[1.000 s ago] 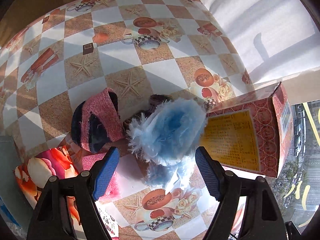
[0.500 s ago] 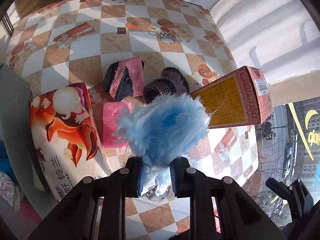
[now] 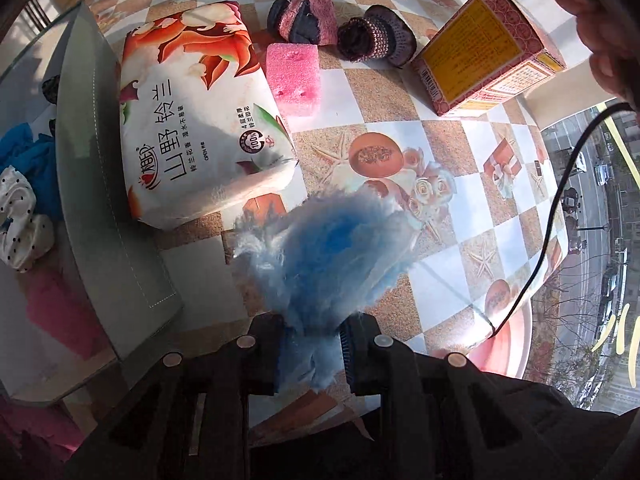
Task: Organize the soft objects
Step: 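Grasp the blue fluffy toy with the left gripper while the right grasps the knit hat, then lift the blue fluffy toy with the left gripper while the right lifts the knit hat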
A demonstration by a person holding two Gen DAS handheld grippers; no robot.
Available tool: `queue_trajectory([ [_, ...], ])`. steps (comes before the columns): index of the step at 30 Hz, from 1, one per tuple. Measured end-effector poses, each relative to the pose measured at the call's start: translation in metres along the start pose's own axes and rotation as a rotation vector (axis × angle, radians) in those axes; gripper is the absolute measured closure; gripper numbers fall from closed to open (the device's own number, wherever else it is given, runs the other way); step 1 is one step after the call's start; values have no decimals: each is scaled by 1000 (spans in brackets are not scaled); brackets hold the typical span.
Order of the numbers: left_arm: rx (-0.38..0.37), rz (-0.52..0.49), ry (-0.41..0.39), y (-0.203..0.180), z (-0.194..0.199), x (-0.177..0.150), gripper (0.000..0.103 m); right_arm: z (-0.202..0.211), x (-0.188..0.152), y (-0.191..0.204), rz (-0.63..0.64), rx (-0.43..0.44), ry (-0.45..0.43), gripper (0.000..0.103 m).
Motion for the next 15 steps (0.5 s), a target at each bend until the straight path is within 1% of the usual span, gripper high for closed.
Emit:
queue_trajectory([
  [2,13,-21,8,-1,-3,-2,78,-30,9,-2,0,-55,30,36],
  [3,14,-25,11,0,-4,-3,78,-44,12,-2,0,-69,43,36],
  [5,5,-28,17,0,-5,-4,78,-69,13,-4,20,-124,76,36],
  [6,2,-30,20,0,-6,-5,77,-84,13,-5,31,-147,99,36],
  [8,0,-35,27,1,-10,-8,77,-110,3,-7,64,-190,180,36],
  [9,-1,-33,35,1,-13,-9,77,-119,-3,-9,80,-208,206,55],
  [10,2,-30,46,1,-18,-10,77,-124,-7,-9,84,-195,215,62],
  [11,13,-31,58,2,-22,-11,77,-120,-5,-9,92,-198,185,74],
  [12,24,-32,66,3,-26,-10,77,-113,-4,-7,83,-164,173,81],
  [13,25,-30,71,3,-30,-11,77,-102,-4,-5,72,-127,157,81],
  [15,21,-25,85,4,-38,-11,77,-69,-3,-1,87,-83,84,81],
])
Point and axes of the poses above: each gripper's, at about its wrist camera, not at the fingertips, and z roughly against the way its jaws point, y to its left, x to its top, the point moved 9 cm from there along -z, roughly the way its jaws point, and after that the axes turned 11 degrees about -z, right-handed, at the moved point
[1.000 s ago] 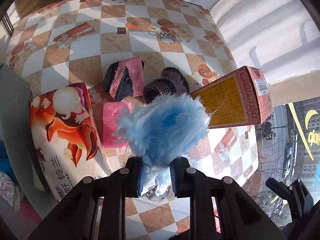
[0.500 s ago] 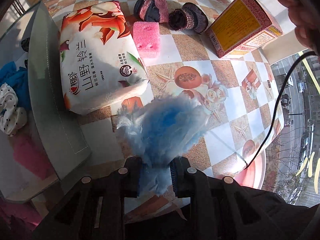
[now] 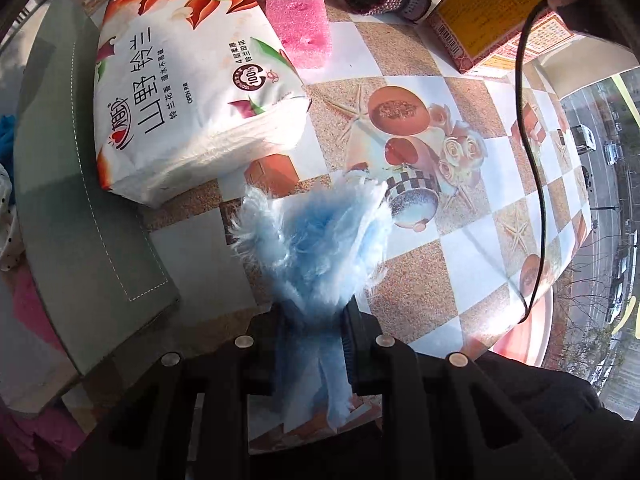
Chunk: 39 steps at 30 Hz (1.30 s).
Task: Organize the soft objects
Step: 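Lift the blue fluffy toy with the left gripper while the right lifts the knit hat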
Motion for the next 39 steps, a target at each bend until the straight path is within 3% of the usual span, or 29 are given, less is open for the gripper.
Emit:
queue_trajectory([
  [2,18,2,11,3,-9,2,74,38,-10,-2,-8,54,-57,81],
  [5,57,-21,6,1,-17,8,50,87,-38,-12,-14,96,-135,81],
  [8,94,-71,31,-9,-24,13,34,105,-83,-31,-69,97,-127,81],
  [11,106,-63,24,-16,-28,14,32,104,-135,-56,-97,47,-72,81],
  [13,124,-69,28,-18,-30,15,34,96,-174,-76,-109,4,-17,81],
  [14,141,-79,32,-20,-31,16,42,92,-193,-87,-116,-22,7,81],
  [17,137,-84,59,-24,-28,16,80,80,-237,-121,-192,-60,74,81],
  [22,168,-142,65,-50,-18,23,80,79,-259,-157,-293,-70,78,81],
  [30,232,-272,-30,-100,28,65,80,99,-240,-194,-410,-53,-23,81],
  [39,236,-415,-160,-149,88,114,80,136,-219,-241,-534,-44,-123,81],
])
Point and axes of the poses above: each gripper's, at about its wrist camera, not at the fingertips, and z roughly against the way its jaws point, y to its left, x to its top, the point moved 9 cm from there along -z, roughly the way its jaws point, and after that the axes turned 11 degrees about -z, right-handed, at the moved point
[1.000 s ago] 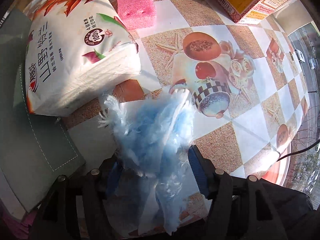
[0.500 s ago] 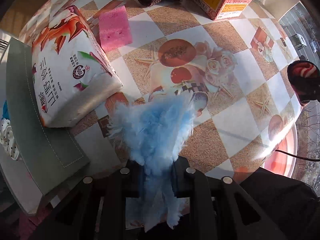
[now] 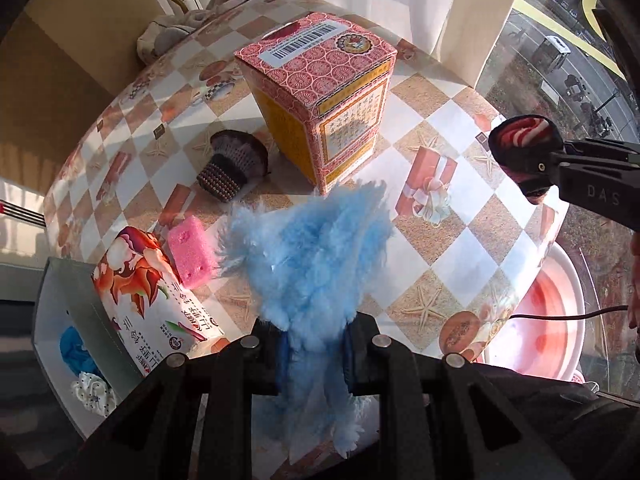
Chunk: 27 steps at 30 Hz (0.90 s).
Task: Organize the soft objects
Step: 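Lift the blue fluffy toy with the left gripper while the right lifts the knit hat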
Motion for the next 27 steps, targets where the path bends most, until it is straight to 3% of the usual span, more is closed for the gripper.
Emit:
queue_trajectory([
  [9,24,12,-87,15,41,35,80,54,56,16,20,45,-130,81],
  [14,11,84,-72,30,41,26,80,53,57,21,-13,75,-109,81],
  [20,-35,229,-25,61,35,11,80,36,49,19,-101,104,-18,81],
  [23,-83,279,-43,75,43,22,80,35,59,16,-142,98,-4,81],
  [27,-91,310,-97,96,62,47,80,51,89,36,-100,85,-55,81],
])
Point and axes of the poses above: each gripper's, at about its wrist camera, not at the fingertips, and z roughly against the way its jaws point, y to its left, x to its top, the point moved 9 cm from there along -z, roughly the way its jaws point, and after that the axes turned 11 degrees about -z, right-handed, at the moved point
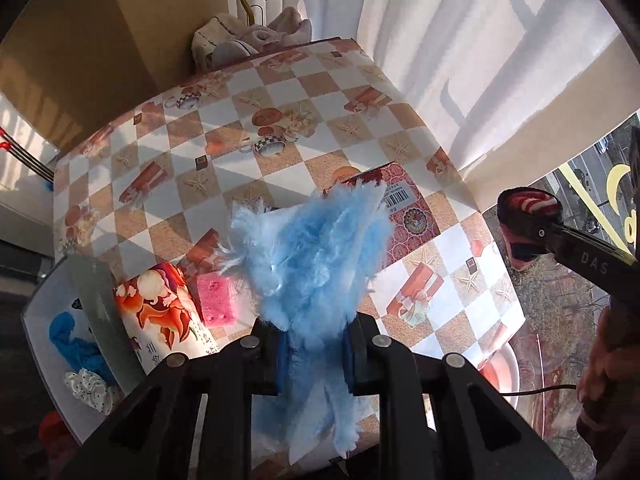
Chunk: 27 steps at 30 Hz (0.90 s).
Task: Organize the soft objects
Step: 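Lift the blue fluffy toy with the left gripper while the right lifts the knit hat, then carry the blue fluffy toy and knit hat over the white box with both grippers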
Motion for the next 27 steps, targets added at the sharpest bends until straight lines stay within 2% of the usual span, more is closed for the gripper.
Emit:
queue_trajectory([
  [4,18,62,-9,22,7,11,80,12,24,41,54,10,-36,81],
  [9,61,139,-3,56,9,-5,80,14,21,97,100,59,-26,81],
  [16,105,255,30,102,5,-48,80,-18,-34,155,237,41,53,81],
  [22,91,368,52,126,-4,-90,80,-43,-86,188,425,-11,140,81],
  [27,77,458,63,141,-7,-123,80,-50,-105,215,538,-20,159,81],
])
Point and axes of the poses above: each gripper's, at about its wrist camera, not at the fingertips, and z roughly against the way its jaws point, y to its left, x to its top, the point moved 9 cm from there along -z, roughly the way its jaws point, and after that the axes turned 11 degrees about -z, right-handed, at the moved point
